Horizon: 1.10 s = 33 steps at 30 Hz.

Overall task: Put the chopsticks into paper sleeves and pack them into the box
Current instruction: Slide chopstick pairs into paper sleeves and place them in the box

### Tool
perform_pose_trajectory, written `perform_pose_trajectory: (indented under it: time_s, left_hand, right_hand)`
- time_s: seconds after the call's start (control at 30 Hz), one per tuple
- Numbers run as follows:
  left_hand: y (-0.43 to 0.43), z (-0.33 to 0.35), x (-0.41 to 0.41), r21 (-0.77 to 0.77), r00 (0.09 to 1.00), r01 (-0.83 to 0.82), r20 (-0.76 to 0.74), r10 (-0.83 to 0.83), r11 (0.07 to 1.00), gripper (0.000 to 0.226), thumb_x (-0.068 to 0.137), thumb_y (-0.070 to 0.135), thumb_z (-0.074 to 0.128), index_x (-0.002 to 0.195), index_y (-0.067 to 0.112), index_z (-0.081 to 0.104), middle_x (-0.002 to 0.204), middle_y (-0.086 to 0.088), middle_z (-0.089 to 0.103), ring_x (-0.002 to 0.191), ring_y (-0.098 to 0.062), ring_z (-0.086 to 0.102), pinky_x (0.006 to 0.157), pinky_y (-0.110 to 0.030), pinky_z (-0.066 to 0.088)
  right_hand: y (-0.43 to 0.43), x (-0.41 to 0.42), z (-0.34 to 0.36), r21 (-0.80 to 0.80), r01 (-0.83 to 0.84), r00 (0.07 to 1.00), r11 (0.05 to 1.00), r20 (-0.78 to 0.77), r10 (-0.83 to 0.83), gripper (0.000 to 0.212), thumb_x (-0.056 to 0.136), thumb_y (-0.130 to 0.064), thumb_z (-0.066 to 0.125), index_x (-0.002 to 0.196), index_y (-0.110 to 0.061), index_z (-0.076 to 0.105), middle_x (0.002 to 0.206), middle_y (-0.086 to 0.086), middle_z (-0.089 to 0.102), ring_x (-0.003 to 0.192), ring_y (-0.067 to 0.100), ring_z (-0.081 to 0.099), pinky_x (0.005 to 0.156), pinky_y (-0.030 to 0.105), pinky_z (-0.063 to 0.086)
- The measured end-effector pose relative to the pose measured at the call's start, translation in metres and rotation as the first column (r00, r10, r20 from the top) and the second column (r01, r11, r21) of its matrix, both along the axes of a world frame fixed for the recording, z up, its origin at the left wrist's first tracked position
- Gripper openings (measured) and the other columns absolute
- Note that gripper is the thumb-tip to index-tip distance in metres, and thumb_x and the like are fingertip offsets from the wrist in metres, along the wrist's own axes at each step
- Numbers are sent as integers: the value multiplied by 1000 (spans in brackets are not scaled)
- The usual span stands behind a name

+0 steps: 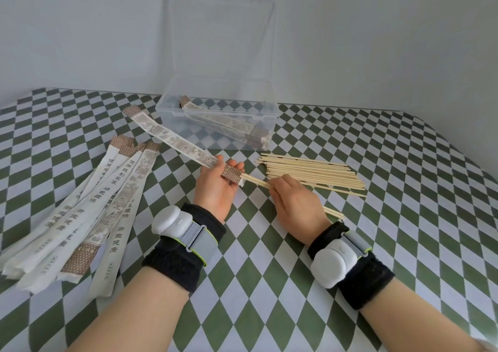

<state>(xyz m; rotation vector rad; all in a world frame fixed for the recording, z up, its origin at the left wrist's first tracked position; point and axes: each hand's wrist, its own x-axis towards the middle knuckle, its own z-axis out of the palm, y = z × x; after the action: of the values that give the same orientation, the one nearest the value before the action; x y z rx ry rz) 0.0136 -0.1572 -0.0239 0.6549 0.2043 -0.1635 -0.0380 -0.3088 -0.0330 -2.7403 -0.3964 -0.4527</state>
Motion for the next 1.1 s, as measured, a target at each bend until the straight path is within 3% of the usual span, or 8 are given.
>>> perform_pose_trajectory:
  time_s: [0.1, 0.27, 0.53, 0.67, 0.77, 0.9, 1.03, 1.1]
  left_hand:
    - [0, -1, 1, -5, 1000, 11, 8, -11, 1000, 7, 101, 12, 36, 104, 11, 42, 78, -8, 49, 80, -21, 57, 91, -37, 47]
    - [-1, 0, 1, -34, 1000, -13, 8, 14, 999, 18, 101, 13, 38, 118, 9, 39, 80, -9, 50, 83, -22, 59, 91, -37, 49]
    - [0, 2, -1, -48, 999, -29, 20, 30, 998, 24, 101, 14, 36, 124, 10, 36, 85, -9, 51, 86, -23, 60, 83, -34, 51]
    - [1, 3, -3, -46, 995, 67, 75, -64, 997, 13, 101, 11, 35, 113, 11, 40, 88, -12, 53, 91, -25, 59, 87, -35, 50]
    - [1, 3, -5, 15, 984, 148, 97, -149, 989, 9, 100, 10, 37, 103, 9, 45, 96, -14, 57, 95, -23, 60, 86, -35, 52]
    - [-4, -1, -8, 212, 963, 222, 108, -248, 952, 16, 96, 5, 44, 109, 8, 53, 103, -10, 62, 99, -19, 60, 82, -28, 55]
    - [-6, -3, -10, 361, 965, 197, 92, -245, 911, 16, 93, 4, 50, 105, 13, 57, 103, -5, 64, 98, -17, 60, 73, -20, 55]
    - [-5, -3, -11, 384, 973, 160, 94, -211, 909, 14, 92, 4, 53, 101, 12, 59, 102, -6, 65, 96, -17, 62, 72, -19, 56]
  right_hand:
    - [1, 1, -3, -36, -1, 999, 999, 35, 2, 33, 92, -23, 33, 104, -8, 60, 85, 7, 57, 72, 26, 53, 52, 31, 35]
    - [-1, 1, -5, -71, 38, 998, 997, 42, -35, 24, 94, -17, 39, 102, -8, 60, 84, 7, 58, 72, 28, 54, 50, 31, 36]
    - [1, -1, -3, -72, 39, 999, 997, 37, -37, 36, 89, -23, 32, 97, -8, 63, 81, 6, 59, 70, 27, 55, 48, 31, 41]
    - [1, 1, -4, -69, 48, 997, 996, 68, -43, 29, 89, -20, 36, 96, -9, 62, 80, 5, 58, 68, 26, 55, 45, 29, 37]
    - [0, 2, -5, -44, 51, 995, 998, 90, -46, 28, 89, -18, 40, 102, -8, 62, 80, 6, 59, 67, 27, 56, 45, 29, 38]
    - [0, 4, -7, -1, 48, 994, 999, 97, -48, 37, 92, -24, 31, 109, -5, 58, 85, 9, 59, 72, 30, 56, 49, 31, 39]
    - [0, 5, -7, 81, -13, 997, 997, 71, 7, 33, 95, -12, 40, 127, -6, 47, 112, 12, 61, 99, 31, 58, 74, 38, 49]
    - [1, 4, -6, 99, -46, 995, 994, 88, 37, 32, 94, -9, 42, 125, -3, 47, 110, 15, 62, 97, 32, 59, 76, 37, 48]
